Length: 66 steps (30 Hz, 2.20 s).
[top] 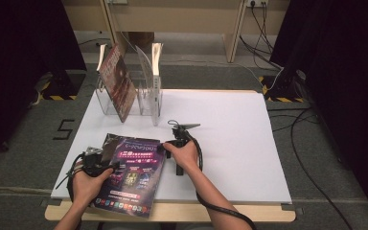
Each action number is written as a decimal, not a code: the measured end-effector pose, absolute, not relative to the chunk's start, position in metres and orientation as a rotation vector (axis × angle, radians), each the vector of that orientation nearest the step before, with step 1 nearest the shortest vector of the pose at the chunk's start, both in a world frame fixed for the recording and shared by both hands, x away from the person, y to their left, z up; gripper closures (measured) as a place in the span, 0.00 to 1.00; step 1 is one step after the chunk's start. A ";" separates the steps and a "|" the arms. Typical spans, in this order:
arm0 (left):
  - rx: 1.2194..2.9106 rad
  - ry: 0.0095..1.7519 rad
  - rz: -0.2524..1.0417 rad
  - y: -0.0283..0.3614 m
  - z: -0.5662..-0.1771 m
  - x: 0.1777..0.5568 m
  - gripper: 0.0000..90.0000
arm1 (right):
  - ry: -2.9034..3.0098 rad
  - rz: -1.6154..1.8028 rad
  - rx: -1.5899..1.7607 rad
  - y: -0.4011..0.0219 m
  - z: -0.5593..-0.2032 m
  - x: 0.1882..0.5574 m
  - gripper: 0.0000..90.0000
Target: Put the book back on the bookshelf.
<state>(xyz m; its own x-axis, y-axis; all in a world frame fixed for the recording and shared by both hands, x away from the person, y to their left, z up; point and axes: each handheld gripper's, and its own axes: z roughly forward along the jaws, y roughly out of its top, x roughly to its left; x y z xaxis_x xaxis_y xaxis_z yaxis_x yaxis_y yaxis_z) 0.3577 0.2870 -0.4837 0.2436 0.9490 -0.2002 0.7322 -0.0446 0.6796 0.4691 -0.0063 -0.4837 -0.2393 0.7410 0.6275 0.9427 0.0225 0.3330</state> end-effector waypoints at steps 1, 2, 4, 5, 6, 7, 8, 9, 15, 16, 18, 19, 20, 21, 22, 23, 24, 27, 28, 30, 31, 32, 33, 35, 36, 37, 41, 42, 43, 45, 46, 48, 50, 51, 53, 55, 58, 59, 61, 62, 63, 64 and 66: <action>1.826 1.541 0.399 0.287 -0.484 0.358 0.61 | -2.028 -1.029 -1.730 -0.007 -0.483 0.469 0.68; 1.830 1.539 0.399 0.288 -0.484 0.358 0.61 | -2.028 -1.032 -1.725 -0.007 -0.484 0.469 0.69; 1.833 1.541 0.403 0.287 -0.483 0.358 0.61 | -2.015 -1.038 -1.714 -0.008 -0.483 0.469 0.71; 1.833 1.539 0.405 0.287 -0.483 0.358 0.62 | -2.026 -1.051 -1.705 -0.009 -0.484 0.469 0.73; 1.834 1.539 0.405 0.287 -0.483 0.357 0.62 | -2.023 -1.046 -1.694 -0.010 -0.482 0.469 0.74; 1.835 1.538 0.407 0.287 -0.483 0.357 0.62 | -2.019 -1.056 -1.685 -0.011 -0.481 0.469 0.76; 1.837 1.539 0.413 0.287 -0.483 0.357 0.62 | -2.015 -1.065 -1.676 -0.011 -0.479 0.469 0.78; 1.840 1.536 0.419 0.288 -0.483 0.357 0.62 | -2.022 -1.077 -1.667 -0.011 -0.477 0.469 0.80; 1.830 1.532 0.407 0.290 -0.483 0.357 0.62 | -2.019 -1.140 -1.575 -0.011 -0.463 0.470 0.86; 1.827 1.532 0.405 0.291 -0.483 0.357 0.62 | -2.012 -1.139 -1.569 -0.011 -0.462 0.470 0.87; 1.819 1.533 0.384 0.292 -0.483 0.357 0.62 | -1.999 -1.154 -1.553 -0.012 -0.459 0.470 0.88; 1.814 1.528 0.376 0.293 -0.483 0.357 0.62 | -1.992 -1.165 -1.547 -0.012 -0.458 0.470 0.88; 1.812 1.523 0.367 0.293 -0.483 0.356 0.61 | -1.978 -1.168 -1.538 -0.012 -0.456 0.471 0.89; 1.806 1.518 0.367 0.293 -0.482 0.356 0.61 | -1.968 -1.184 -1.534 -0.013 -0.454 0.472 0.89; 1.802 1.509 0.369 0.292 -0.480 0.355 0.61 | -1.971 -1.194 -1.530 -0.014 -0.452 0.473 0.89; 1.799 1.503 0.372 0.291 -0.479 0.355 0.60 | -1.979 -1.197 -1.527 -0.015 -0.449 0.473 0.90; 1.791 1.497 0.379 0.290 -0.477 0.355 0.60 | -1.982 -1.210 -1.525 -0.015 -0.447 0.473 0.90; 1.778 1.473 0.391 0.288 -0.471 0.354 0.59 | -1.997 -1.244 -1.518 -0.016 -0.439 0.472 0.91; 1.779 1.462 0.394 0.287 -0.470 0.354 0.59 | -2.003 -1.250 -1.517 -0.017 -0.435 0.472 0.91; 1.782 1.447 0.402 0.286 -0.466 0.352 0.59 | -2.023 -1.284 -1.515 -0.017 -0.428 0.470 0.92; 1.777 1.442 0.403 0.285 -0.465 0.352 0.59 | -2.029 -1.300 -1.516 -0.017 -0.423 0.469 0.92; 1.773 1.435 0.404 0.284 -0.464 0.351 0.59 | -2.033 -1.326 -1.517 -0.018 -0.420 0.468 0.92; 1.771 1.428 0.408 0.283 -0.462 0.351 0.59 | -2.039 -1.345 -1.523 -0.018 -0.415 0.467 0.92; 1.763 1.418 0.412 0.282 -0.459 0.351 0.59 | -2.074 -1.380 -1.528 -0.019 -0.406 0.465 0.92; 1.758 1.413 0.414 0.281 -0.458 0.351 0.58 | -2.083 -1.401 -1.530 -0.019 -0.401 0.464 0.92; 1.756 1.407 0.417 0.281 -0.456 0.351 0.58 | -2.106 -1.421 -1.531 -0.018 -0.397 0.463 0.92; 1.734 1.377 0.420 0.277 -0.448 0.351 0.55 | -2.161 -1.493 -1.540 -0.015 -0.380 0.458 0.93; 1.728 1.369 0.423 0.276 -0.445 0.351 0.55 | -2.177 -1.519 -1.535 -0.014 -0.376 0.456 0.93; 1.721 1.360 0.425 0.275 -0.442 0.351 0.54 | -2.191 -1.535 -1.538 -0.014 -0.373 0.455 0.93; 1.706 1.341 0.431 0.272 -0.437 0.352 0.53 | -2.219 -1.571 -1.539 -0.012 -0.367 0.453 0.93; 1.700 1.334 0.432 0.271 -0.434 0.353 0.52 | -2.223 -1.583 -1.543 -0.010 -0.364 0.452 0.93; 1.693 1.317 0.437 0.267 -0.429 0.355 0.50 | -2.241 -1.606 -1.545 -0.007 -0.358 0.451 0.93; 1.691 1.300 0.428 0.263 -0.423 0.357 0.50 | -2.260 -1.633 -1.549 -0.004 -0.354 0.451 0.93; 1.688 1.293 0.424 0.261 -0.420 0.358 0.49 | -2.260 -1.643 -1.552 -0.002 -0.352 0.451 0.93; 1.686 1.277 0.429 0.258 -0.413 0.361 0.49 | -2.263 -1.670 -1.558 0.002 -0.348 0.451 0.93; 1.686 1.260 0.430 0.254 -0.406 0.364 0.49 | -2.272 -1.694 -1.562 0.005 -0.344 0.451 0.93; 1.692 1.229 0.425 0.247 -0.394 0.369 0.49 | -2.286 -1.723 -1.571 0.011 -0.338 0.452 0.93; 1.691 1.220 0.421 0.244 -0.391 0.370 0.48 | -2.297 -1.733 -1.569 0.013 -0.337 0.453 0.93; 1.694 1.202 0.420 0.238 -0.384 0.373 0.48 | -2.302 -1.749 -1.577 0.017 -0.334 0.454 0.93; 1.693 1.197 0.416 0.235 -0.381 0.374 0.48 | -2.303 -1.757 -1.577 0.018 -0.332 0.454 0.93; 1.689 1.187 0.409 0.233 -0.378 0.376 0.48 | -2.302 -1.765 -1.581 0.020 -0.331 0.454 0.93; 1.687 1.179 0.402 0.230 -0.376 0.378 0.48 | -2.301 -1.773 -1.584 0.021 -0.330 0.455 0.93; 1.675 1.171 0.391 0.225 -0.372 0.381 0.47 | -2.311 -1.792 -1.582 0.024 -0.327 0.454 0.93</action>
